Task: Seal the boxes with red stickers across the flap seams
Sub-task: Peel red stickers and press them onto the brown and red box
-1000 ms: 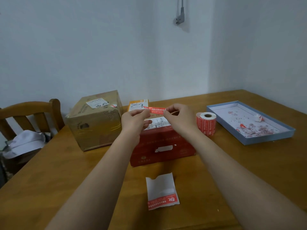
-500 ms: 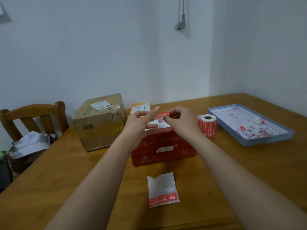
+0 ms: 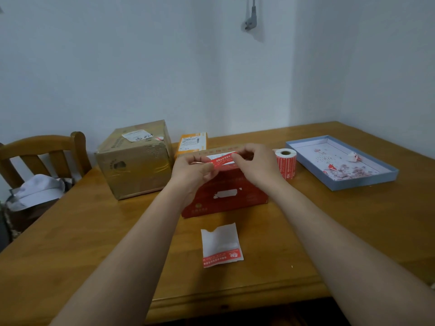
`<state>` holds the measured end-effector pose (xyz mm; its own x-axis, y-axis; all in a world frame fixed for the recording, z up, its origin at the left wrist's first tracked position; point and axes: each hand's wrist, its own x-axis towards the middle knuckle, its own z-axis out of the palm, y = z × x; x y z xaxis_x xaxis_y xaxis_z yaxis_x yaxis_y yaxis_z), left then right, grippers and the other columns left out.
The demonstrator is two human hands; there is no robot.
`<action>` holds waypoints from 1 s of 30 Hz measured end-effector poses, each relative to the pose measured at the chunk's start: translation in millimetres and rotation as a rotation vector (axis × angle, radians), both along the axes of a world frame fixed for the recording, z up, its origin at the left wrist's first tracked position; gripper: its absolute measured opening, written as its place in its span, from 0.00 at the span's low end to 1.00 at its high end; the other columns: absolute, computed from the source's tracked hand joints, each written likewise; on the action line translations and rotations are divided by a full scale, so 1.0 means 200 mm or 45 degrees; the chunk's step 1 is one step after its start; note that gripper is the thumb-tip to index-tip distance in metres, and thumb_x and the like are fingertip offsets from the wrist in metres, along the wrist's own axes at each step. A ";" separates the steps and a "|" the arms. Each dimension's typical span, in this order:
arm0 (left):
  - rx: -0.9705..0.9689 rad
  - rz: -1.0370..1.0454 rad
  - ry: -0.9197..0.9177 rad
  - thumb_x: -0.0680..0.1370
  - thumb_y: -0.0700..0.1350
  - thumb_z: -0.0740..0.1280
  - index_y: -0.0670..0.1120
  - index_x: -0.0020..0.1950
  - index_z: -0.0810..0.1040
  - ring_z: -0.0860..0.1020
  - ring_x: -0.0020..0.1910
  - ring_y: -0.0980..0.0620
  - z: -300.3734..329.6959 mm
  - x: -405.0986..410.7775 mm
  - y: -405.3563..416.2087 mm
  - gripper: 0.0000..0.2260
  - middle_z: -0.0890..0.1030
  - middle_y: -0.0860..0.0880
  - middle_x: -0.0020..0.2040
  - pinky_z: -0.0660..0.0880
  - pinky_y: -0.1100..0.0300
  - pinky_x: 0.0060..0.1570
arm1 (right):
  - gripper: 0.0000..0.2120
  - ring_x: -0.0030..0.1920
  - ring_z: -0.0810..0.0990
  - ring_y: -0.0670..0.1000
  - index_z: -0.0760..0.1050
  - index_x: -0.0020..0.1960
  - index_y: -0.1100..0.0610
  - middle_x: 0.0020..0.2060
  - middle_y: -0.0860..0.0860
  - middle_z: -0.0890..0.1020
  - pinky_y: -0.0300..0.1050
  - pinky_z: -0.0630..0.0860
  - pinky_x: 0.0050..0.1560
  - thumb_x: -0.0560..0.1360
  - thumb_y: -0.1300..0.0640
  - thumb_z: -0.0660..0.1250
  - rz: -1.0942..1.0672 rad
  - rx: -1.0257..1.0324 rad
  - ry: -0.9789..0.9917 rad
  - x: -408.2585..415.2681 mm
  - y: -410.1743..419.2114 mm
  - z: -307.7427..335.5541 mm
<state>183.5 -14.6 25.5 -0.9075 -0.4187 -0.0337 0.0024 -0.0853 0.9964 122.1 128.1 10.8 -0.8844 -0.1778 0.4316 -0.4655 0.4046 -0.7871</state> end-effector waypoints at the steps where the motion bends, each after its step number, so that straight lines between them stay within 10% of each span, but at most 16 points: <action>1: -0.010 0.023 -0.008 0.76 0.31 0.69 0.36 0.51 0.77 0.80 0.52 0.47 -0.01 0.00 0.00 0.05 0.78 0.40 0.54 0.82 0.57 0.47 | 0.05 0.46 0.80 0.46 0.78 0.41 0.49 0.43 0.45 0.82 0.44 0.76 0.46 0.76 0.52 0.68 -0.009 0.027 -0.021 0.00 0.00 -0.01; 10: -0.086 0.227 -0.137 0.72 0.34 0.74 0.39 0.49 0.79 0.78 0.54 0.46 -0.13 0.07 0.00 0.09 0.78 0.44 0.53 0.83 0.54 0.45 | 0.03 0.75 0.54 0.59 0.77 0.45 0.43 0.75 0.54 0.58 0.50 0.55 0.71 0.77 0.47 0.66 -0.191 0.186 -0.241 0.11 0.00 -0.08; 19: -0.264 0.441 -0.244 0.68 0.46 0.78 0.50 0.36 0.83 0.78 0.55 0.45 -0.32 0.11 0.02 0.05 0.80 0.47 0.53 0.80 0.48 0.53 | 0.05 0.77 0.42 0.61 0.76 0.43 0.43 0.78 0.58 0.52 0.55 0.43 0.75 0.78 0.50 0.66 -0.160 0.128 -0.442 0.16 -0.01 -0.24; 26: -0.271 0.232 -0.196 0.73 0.43 0.74 0.47 0.41 0.81 0.77 0.48 0.52 -0.31 0.14 0.01 0.04 0.81 0.50 0.47 0.72 0.62 0.36 | 0.08 0.72 0.61 0.63 0.76 0.38 0.44 0.72 0.57 0.61 0.60 0.61 0.72 0.76 0.49 0.69 -0.136 0.032 -0.484 0.15 -0.01 -0.28; 30: -0.332 0.217 -0.191 0.72 0.44 0.75 0.49 0.40 0.82 0.77 0.55 0.47 -0.30 0.13 -0.02 0.04 0.81 0.47 0.53 0.77 0.58 0.43 | 0.08 0.66 0.69 0.59 0.76 0.38 0.43 0.63 0.52 0.65 0.57 0.66 0.69 0.75 0.49 0.69 -0.141 0.019 -0.464 0.14 0.00 -0.26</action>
